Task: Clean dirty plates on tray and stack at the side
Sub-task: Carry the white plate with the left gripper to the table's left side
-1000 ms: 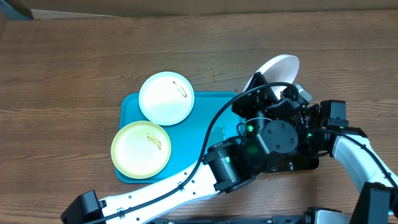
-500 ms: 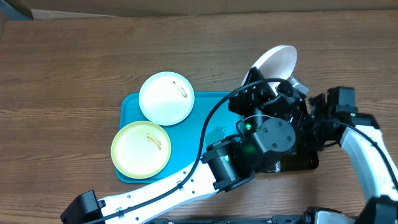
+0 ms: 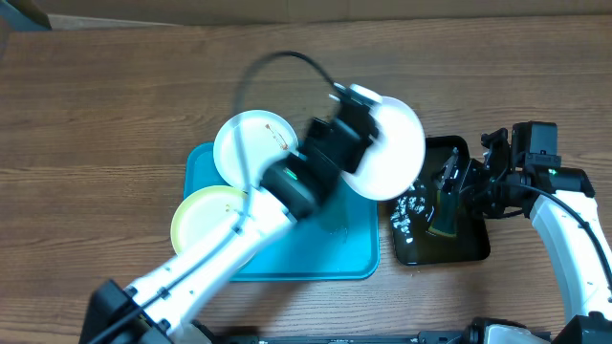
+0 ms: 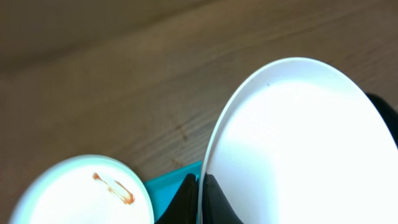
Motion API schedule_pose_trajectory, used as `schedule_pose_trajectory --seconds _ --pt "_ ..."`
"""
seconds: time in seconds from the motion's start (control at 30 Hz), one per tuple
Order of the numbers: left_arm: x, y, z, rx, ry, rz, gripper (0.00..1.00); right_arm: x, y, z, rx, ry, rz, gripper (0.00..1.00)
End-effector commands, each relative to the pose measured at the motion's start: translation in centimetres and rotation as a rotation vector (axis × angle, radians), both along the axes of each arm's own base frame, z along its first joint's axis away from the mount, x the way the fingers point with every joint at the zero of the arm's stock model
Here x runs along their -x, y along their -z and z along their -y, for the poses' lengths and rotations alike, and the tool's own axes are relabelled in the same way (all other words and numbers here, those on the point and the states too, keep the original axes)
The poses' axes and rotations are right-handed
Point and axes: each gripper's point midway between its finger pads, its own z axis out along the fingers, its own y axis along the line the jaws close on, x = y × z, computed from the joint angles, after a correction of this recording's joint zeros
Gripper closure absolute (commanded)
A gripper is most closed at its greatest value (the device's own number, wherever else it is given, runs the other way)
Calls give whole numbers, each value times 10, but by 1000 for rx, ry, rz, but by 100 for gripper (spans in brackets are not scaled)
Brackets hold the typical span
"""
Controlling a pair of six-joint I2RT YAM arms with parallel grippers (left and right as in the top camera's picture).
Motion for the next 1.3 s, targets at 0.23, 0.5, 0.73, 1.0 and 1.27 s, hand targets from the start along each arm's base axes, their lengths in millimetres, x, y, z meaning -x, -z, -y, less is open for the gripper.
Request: schedule_pose_trajectory --seconds 0.23,0.5,0.73,1.0,1.27 --pt "-44 -14 -200 623 -298 -297 96 -3 -7 -10 51 -48 21 12" --pt "-11 28 -405 581 -888 -265 96 0 -7 -31 50 -120 25 10" --pt "20 108 -467 431 -1095 -442 96 1 -7 -43 56 -160 33 7" --pt "20 167 -476 392 -1091 -556 96 -7 -9 -43 63 -164 68 5" --pt "24 166 -504 338 -1165 -502 96 -4 -6 -39 89 -181 60 4"
